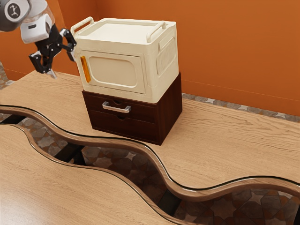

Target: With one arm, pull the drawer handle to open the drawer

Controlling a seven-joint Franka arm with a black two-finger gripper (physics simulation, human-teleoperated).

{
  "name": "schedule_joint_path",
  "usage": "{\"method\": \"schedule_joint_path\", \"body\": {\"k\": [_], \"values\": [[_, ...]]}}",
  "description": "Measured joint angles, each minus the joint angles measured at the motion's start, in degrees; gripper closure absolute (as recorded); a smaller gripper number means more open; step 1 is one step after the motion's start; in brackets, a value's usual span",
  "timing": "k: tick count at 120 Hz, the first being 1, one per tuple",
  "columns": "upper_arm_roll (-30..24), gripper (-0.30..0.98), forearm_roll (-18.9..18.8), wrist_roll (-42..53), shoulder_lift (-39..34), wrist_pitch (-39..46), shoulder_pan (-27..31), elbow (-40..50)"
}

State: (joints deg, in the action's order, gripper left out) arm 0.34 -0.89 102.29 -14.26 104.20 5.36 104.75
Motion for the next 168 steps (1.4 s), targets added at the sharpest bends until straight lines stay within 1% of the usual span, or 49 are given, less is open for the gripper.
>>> {"method": "schedule_joint_path", "body": {"k": [12, 20, 33, 42, 50, 63, 75, 87, 118, 138, 168], "values": [[0.0, 0.04, -0.4, 0.1, 0.3, -3.0, 0.0, -0.1], [0.0, 0.03, 0.0, 0.1, 0.8, -3.0, 0.0, 0.2], [-0.2, 0.02, 2.5, 0.0, 2.2, 1.9, -0.4, 2.8], [-0.1, 0.02, 4.0, -0.2, 3.3, 7.8, -0.3, 8.6], [-0.1, 0.08, 5.3, -0.3, 6.7, 13.8, -0.2, 11.2], [-0.1, 0.22, 6.7, -0.7, 12.2, 22.4, -0.3, 12.1], [-0.1, 0.31, 7.4, -1.6, 15.2, 28.7, -0.3, 12.2], [0.0, 0.37, 7.7, -3.3, 16.7, 32.9, -0.4, 12.2], [0.0, 0.46, 8.8, -8.2, 21.1, 38.9, 0.0, 11.2], [-0.1, 0.48, 9.6, -10.5, 21.8, 41.9, 0.0, 11.4], [-0.9, 0.49, 9.5, -12.5, 24.1, 44.2, -0.3, 11.2]]}}
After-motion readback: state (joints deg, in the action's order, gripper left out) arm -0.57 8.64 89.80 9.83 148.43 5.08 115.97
